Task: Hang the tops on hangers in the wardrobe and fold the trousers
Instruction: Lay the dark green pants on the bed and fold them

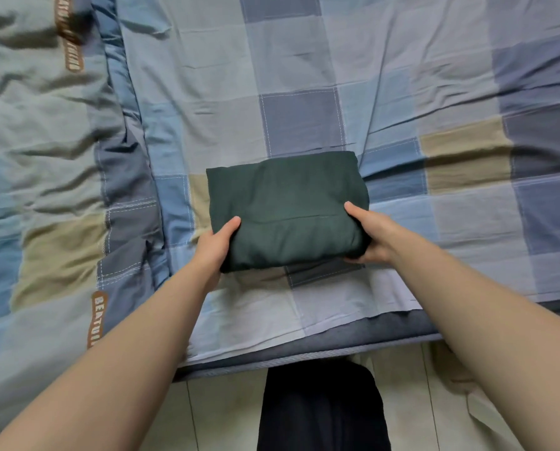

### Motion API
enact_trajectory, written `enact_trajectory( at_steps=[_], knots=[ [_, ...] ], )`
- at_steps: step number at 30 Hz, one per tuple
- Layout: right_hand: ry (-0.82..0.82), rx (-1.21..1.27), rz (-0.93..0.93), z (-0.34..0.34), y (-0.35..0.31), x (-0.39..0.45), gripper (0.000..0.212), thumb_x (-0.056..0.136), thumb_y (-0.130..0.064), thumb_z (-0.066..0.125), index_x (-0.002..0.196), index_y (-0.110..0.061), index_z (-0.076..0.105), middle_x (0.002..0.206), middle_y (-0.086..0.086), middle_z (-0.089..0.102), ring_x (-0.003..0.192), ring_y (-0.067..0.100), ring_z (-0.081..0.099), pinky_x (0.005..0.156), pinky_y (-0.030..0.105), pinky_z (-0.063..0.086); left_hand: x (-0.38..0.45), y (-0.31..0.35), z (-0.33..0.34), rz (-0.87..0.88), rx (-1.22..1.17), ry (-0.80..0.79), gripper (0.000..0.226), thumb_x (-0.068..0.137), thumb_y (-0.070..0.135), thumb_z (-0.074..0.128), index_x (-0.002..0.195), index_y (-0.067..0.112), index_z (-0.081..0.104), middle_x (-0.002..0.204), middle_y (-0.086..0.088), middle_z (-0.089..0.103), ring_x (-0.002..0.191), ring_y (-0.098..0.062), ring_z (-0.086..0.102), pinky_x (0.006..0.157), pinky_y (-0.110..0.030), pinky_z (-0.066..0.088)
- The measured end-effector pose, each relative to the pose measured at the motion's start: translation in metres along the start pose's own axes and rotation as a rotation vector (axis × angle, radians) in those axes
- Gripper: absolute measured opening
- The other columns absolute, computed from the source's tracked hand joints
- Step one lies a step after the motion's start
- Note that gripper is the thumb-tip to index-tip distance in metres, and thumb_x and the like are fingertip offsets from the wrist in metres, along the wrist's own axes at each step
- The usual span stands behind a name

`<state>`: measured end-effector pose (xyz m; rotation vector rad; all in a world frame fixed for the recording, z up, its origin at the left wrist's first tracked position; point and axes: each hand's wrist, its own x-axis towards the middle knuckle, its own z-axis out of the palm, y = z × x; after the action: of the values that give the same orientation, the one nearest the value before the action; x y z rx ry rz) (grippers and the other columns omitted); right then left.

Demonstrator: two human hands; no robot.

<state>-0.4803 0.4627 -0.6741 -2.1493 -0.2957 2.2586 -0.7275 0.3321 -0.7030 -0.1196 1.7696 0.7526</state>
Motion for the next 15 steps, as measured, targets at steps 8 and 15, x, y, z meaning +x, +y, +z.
enact_trajectory(
  at_steps=[8, 15],
  knots=[
    [-0.062, 0.27, -0.156, -0.012, 0.031, -0.053, 0.029, 0.098, -0.028, 0.051, 0.127, -0.024, 0.054, 0.119, 0.006, 0.066, 0.092, 0.024, 0.065, 0.064, 0.037, 0.054, -0.048, 0.024, -0.005, 0.055, -0.045, -0.016, 0.024, 0.08, 0.026, 0.077, 0.101, 0.022, 0.067, 0.097, 0.004, 0.076, 0.095, -0.021, 0.071, 0.076, -0.039, 0.059],
    [-0.079, 0.419, -0.237, -0.064, 0.034, -0.157, 0.022, 0.095, -0.032, 0.055, 0.114, -0.022, 0.061, 0.108, 0.006, 0.072, 0.092, 0.023, 0.071, 0.064, 0.035, 0.056, -0.145, 0.066, 0.024, 0.125, -0.007, -0.22, 0.029, 0.083, 0.019, 0.073, 0.11, 0.014, 0.067, 0.101, 0.001, 0.076, 0.091, -0.018, 0.073, 0.072, -0.033, 0.057]
  ],
)
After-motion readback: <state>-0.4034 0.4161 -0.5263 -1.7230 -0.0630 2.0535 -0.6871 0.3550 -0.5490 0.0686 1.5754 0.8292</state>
